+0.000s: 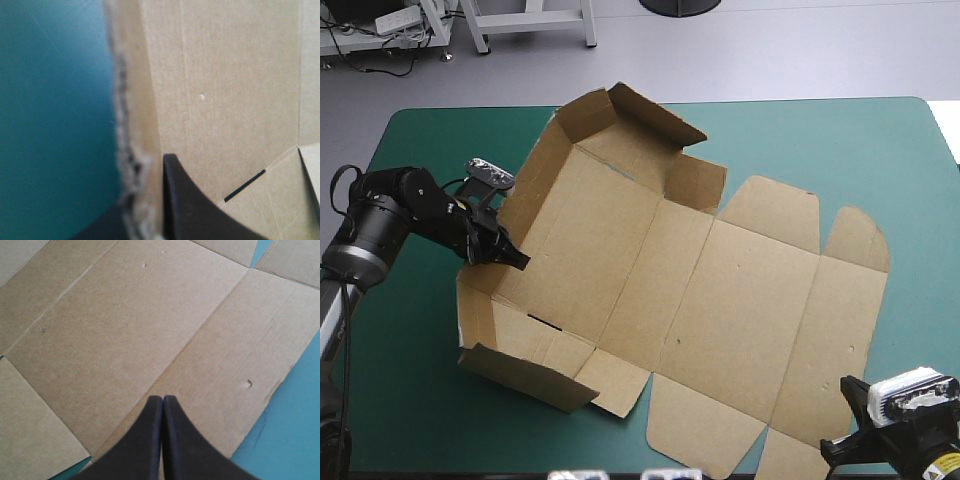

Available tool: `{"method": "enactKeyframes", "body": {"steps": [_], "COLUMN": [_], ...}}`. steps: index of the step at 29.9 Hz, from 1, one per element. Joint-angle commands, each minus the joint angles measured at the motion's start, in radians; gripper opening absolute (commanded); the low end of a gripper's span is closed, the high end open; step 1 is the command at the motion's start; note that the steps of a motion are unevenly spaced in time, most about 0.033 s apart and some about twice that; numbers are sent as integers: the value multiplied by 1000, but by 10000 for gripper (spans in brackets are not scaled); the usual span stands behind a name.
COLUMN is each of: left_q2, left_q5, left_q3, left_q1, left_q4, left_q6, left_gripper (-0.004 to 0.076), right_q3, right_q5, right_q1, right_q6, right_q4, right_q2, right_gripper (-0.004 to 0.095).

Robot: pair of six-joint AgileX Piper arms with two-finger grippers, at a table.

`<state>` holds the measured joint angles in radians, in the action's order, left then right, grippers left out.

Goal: Fold the box

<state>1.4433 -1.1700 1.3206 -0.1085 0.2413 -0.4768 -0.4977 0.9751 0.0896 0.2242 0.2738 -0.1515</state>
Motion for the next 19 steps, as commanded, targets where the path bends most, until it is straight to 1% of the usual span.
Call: {"method": "enactKeyframes", "body": {"steps": [1, 10, 19], "left_q2": [-43, -43, -38], "left_q5": [6, -13, -8], "left_q3": [86, 189, 191], "left_q1": [-49, -238, -434], "left_q4": [-28, -249, -407], "left_q6": [-3, -20, -40], "left_gripper": [-6, -6, -6], "right_q3": [-23, -23, -23], "right_q5": [-62, -62, -62], "right_q1": [5, 5, 5], "right_q6": [3, 3, 3], "right_q4": [17, 19, 21], "right_q2": [-16, -16, -16], "right_gripper": [-23, -23, -23]}}
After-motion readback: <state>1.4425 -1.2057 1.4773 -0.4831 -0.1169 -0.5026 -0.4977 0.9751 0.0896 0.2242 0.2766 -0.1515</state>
